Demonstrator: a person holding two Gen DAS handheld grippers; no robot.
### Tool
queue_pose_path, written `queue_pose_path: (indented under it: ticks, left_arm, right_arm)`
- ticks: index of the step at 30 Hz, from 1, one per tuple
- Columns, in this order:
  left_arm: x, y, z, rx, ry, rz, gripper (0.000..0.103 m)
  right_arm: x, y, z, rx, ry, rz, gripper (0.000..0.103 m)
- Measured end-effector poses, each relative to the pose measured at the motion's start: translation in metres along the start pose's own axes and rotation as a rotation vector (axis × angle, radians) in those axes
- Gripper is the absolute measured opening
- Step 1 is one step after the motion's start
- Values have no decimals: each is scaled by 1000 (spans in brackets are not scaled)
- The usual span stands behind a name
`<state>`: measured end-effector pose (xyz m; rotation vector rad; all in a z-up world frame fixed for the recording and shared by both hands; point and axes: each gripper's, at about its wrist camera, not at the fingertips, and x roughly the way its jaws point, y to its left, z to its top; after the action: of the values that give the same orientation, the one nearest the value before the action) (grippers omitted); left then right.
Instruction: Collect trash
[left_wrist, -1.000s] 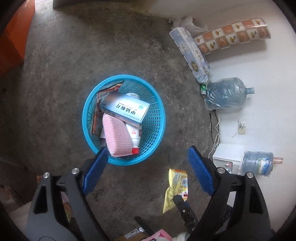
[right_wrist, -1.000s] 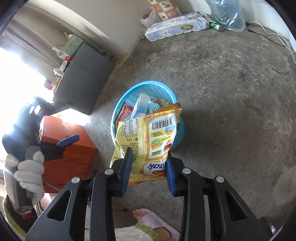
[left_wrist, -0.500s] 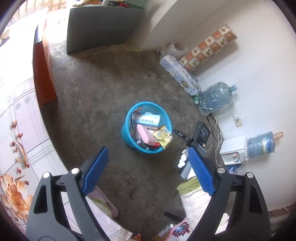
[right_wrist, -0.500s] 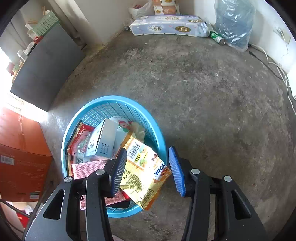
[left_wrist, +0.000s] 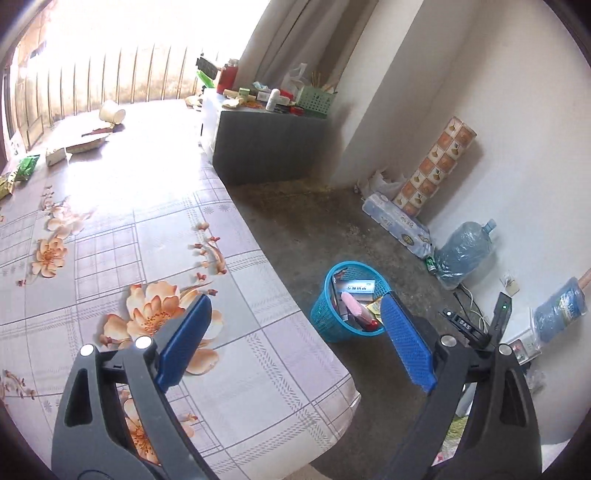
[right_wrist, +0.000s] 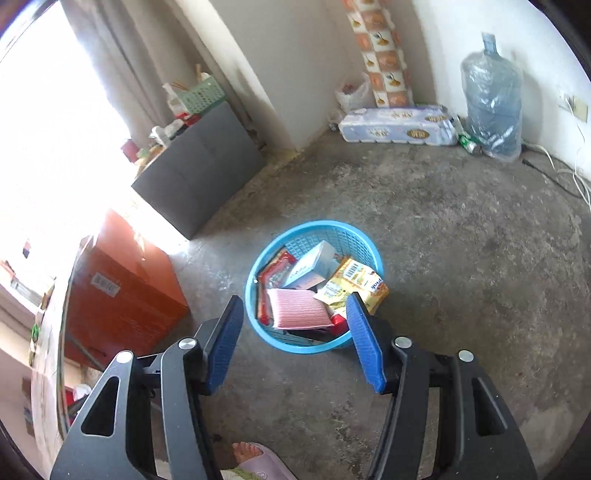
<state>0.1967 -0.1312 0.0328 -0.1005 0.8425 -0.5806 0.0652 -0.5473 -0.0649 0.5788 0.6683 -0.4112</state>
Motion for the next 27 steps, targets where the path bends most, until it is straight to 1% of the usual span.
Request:
queue_pose_path:
  ticks: [1,2,4,6,8,9,11,13,14,17,18,19,20,23,25,27]
  left_arm:
    - [-9,-1,-5,2,-22,22,90]
    - [-18,-1,-11,-2,-42,33,91]
    - [-32,-1,-19,-31,-70,41,94]
    - [-42,-1,-27,-86,-78,43,94]
    - [-51,3,-36,-129,-75,72,94]
    - [-55,5,-40,-152,-77,86,94]
    - [-63,6,-49,-196,-78,142,94]
    - [-69,9,-58,-207,-78,165,94]
    - [-72,10,-63,-201,-79,184,94]
    - [-83,7,-74,-140,-122,315,94]
    - [-87,5,-77,-117,-140,341,94]
    - [-92,4,-80,-100,-154,350,94]
    - [-95,4,-84,-93,-162,343,94]
    - [-104,8,-98,-112,-179,313,94]
    - [-104,14,-106,-138,-157,340,94]
    - [-99,22,-113,-171,-106,356,94]
  right_arm:
    - [-24,16,-4,-46,-46,23,77]
    - [-46,31,-8,-92,-92,39,81]
    - [-86,62,-17,-173,-188,57,97]
    - [-114,89,-26,-249,-254,52,97]
    - [-130,113,-33,-294,-277,55,97]
    - [-135,124,-37,-313,-273,60,97]
    - [-146,147,-46,-358,-260,82,97]
    - [-153,171,-57,-414,-249,86,97]
    - [-154,183,-63,-452,-239,75,97]
    - [-158,214,-86,-547,-195,54,97]
    - [-159,223,-93,-574,-177,52,97]
    - [-160,230,-100,-594,-159,59,97]
    - [-161,236,-106,-610,-139,59,97]
    - [-161,246,-119,-633,-79,31,97]
    - [-160,245,-122,-623,-40,30,97]
    - [-158,245,-125,-618,-8,23,97]
